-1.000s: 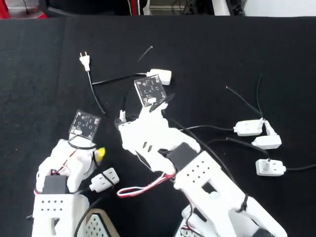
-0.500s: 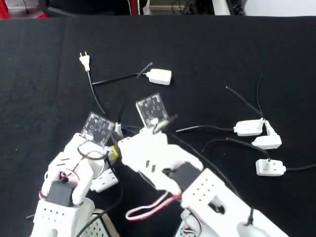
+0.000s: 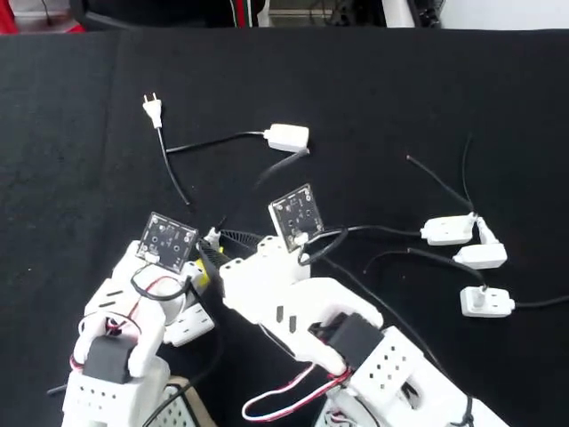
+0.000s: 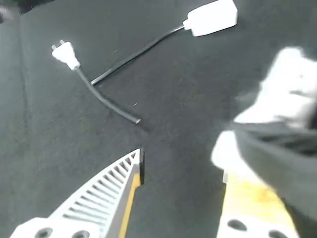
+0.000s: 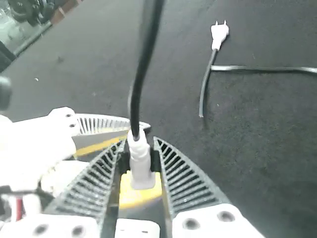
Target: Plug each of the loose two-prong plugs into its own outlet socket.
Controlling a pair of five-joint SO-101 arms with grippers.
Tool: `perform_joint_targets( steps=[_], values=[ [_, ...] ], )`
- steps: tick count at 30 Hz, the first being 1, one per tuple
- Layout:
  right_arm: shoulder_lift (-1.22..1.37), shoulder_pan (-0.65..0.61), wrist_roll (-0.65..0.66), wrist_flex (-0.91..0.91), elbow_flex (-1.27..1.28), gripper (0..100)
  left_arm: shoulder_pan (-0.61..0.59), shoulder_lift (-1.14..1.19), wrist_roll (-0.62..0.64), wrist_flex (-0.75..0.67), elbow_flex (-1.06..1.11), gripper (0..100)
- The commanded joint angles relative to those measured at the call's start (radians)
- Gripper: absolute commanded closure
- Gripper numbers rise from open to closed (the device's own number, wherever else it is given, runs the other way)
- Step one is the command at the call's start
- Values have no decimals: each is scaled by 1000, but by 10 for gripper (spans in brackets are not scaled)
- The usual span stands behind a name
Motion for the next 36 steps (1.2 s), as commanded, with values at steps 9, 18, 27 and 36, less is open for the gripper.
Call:
perform_joint_targets(
  steps=[9, 18, 27, 36],
  values=[
    [151, 21, 35, 104, -143, 985, -47, -11, 9, 11, -45, 733],
    [297, 118, 40, 164, -271, 985, -113, -11, -87, 98, -67, 733],
    [306, 310, 100, 419, -446, 986, -87, -9, -310, 437, -278, 733],
    [306, 376, 118, 514, -486, 986, 13, 402, -537, 491, -355, 733]
  ],
)
